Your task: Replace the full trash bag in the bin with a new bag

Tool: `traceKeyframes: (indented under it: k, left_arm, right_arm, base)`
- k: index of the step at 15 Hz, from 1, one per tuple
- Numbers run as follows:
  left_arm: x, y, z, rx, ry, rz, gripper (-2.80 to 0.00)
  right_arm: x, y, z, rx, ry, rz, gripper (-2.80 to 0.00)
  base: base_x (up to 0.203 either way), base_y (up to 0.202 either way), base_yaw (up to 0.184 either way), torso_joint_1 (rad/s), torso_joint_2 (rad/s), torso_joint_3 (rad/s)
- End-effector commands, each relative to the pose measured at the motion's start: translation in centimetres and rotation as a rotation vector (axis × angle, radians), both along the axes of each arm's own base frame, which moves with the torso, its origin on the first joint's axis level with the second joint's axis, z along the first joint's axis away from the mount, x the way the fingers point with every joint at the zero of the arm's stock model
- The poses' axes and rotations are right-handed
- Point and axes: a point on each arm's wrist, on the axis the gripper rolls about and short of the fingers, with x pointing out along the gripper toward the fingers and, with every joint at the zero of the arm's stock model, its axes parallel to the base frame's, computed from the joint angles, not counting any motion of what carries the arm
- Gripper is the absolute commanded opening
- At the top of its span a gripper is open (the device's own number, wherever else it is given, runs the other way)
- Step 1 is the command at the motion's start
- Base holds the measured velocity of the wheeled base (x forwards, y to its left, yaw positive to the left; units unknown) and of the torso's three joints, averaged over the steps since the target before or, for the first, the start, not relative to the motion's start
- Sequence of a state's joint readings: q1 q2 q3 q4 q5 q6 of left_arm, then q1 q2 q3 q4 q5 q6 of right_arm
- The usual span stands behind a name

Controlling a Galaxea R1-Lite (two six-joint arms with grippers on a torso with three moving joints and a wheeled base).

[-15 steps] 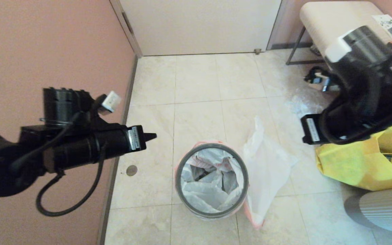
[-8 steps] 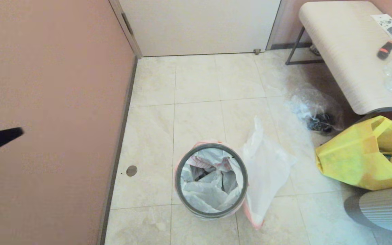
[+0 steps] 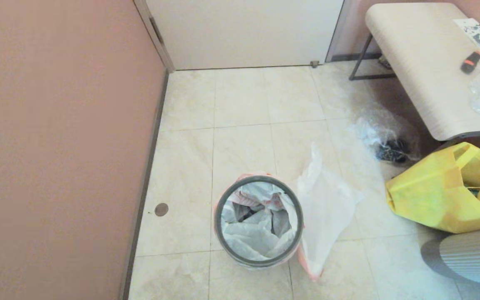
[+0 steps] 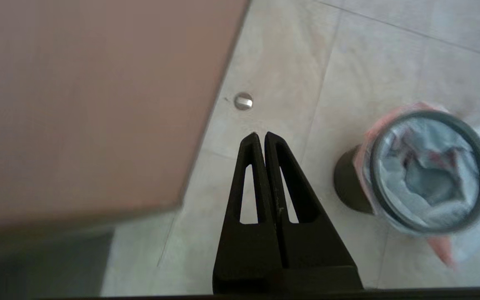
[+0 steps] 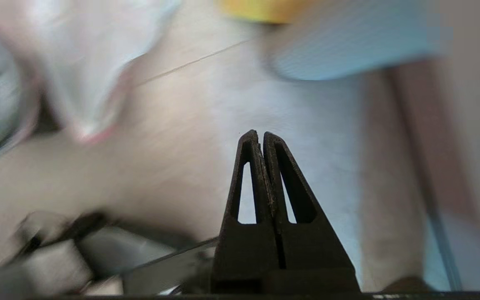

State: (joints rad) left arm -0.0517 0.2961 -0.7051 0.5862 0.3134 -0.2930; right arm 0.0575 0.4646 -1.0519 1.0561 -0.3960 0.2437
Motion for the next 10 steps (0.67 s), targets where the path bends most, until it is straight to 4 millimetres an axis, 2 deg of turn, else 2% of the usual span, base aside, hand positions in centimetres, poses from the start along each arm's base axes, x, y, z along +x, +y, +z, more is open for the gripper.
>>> traceKeyframes:
  k: [1, 4, 7, 8, 10]
  left_arm:
    - [-1.2, -0.2, -1.1, -0.011, -0.041, -0.008, -2.8]
    - [-0.6, -0.5, -4.2, -0.014, 0.005, -0.055, -2.8]
    - [0.2, -0.7, -7.4, -0.012, -0.046, -0.137, -2.8]
    - [0.7, -0.7, -8.2, -0.004, -0.087, -0.157, -2.8]
    - [1.8, -0.8, -9.5, 0.052, -0.175, -0.204, -2.8]
  right_arm:
    - [-2.5, 1.2, -3.3, -0.033, -0.048, -0.081, -2.8]
    - [-0.9, 1.2, -4.7, -0.04, -0.045, 0.065, -2.8]
    - [1.1, 1.1, -7.1, -0.089, 0.003, 0.133, -2.8]
    - [1.7, 1.0, -8.1, -0.104, -0.012, 0.143, -2.8]
    - [2.6, 0.9, -9.5, -0.134, -0.174, 0.169, -2.8]
  base:
    - [0.0, 0.0, 0.0, 0.0, 0.0, 0.0]
    - [0.0, 0.0, 0.0, 0.0, 0.0, 0.0]
    - [0.0, 0.0, 0.0, 0.0, 0.0, 0.0]
    - [0.0, 0.0, 0.0, 0.0, 0.0, 0.0]
    - [0.0, 0.0, 0.0, 0.0, 0.0, 0.0]
